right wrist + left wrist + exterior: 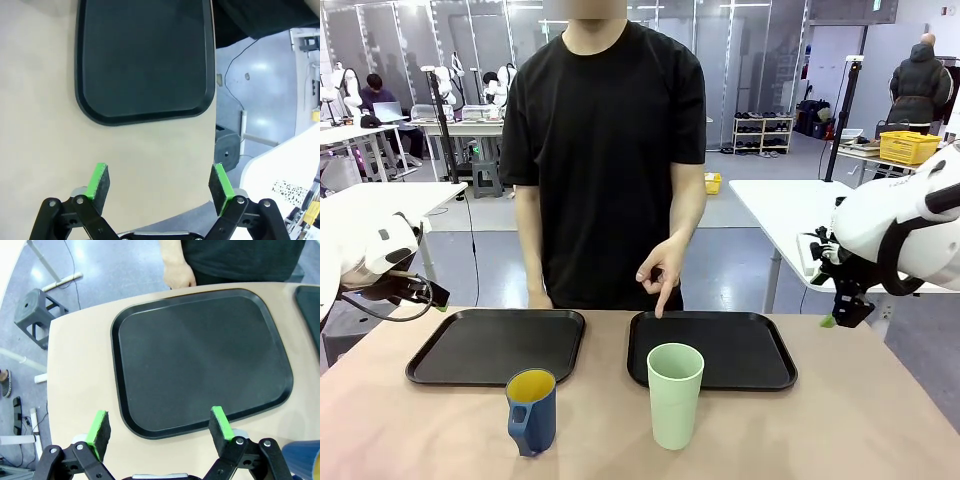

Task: Sort and store the cups by type.
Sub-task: Pick up the Reusable plastic cup.

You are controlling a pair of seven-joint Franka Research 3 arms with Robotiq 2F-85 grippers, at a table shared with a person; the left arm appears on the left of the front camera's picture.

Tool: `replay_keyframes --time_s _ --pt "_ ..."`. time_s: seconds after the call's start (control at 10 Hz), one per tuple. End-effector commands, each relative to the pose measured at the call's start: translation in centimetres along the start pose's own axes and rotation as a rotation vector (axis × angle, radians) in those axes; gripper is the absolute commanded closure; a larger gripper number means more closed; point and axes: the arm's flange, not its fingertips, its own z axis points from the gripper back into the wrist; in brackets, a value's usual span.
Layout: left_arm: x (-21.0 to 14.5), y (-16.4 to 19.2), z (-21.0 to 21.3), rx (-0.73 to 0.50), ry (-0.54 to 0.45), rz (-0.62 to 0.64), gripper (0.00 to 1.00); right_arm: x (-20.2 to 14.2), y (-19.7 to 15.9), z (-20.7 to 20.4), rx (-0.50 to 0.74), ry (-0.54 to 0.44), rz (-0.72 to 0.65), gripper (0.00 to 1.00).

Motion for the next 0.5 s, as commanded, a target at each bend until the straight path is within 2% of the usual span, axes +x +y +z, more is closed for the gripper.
replay_keyframes --time_s 0.0,0.2,0.4 --pt "0.0 0.1 0.0 0.001 -0.002 0.004 0.00 0.7 0.6 0.7 -0.016 -0.048 0.018 0.00" --pt "0.0 0.1 0.0 0.001 -0.002 0.004 0.00 0.9 0.0 0.3 -0.007 -0.011 0.002 0.00" --pt "0.0 0.1 0.0 0.001 -0.002 0.004 0.00 1.2 1.5 -1.2 0.135 -0.064 0.103 0.00"
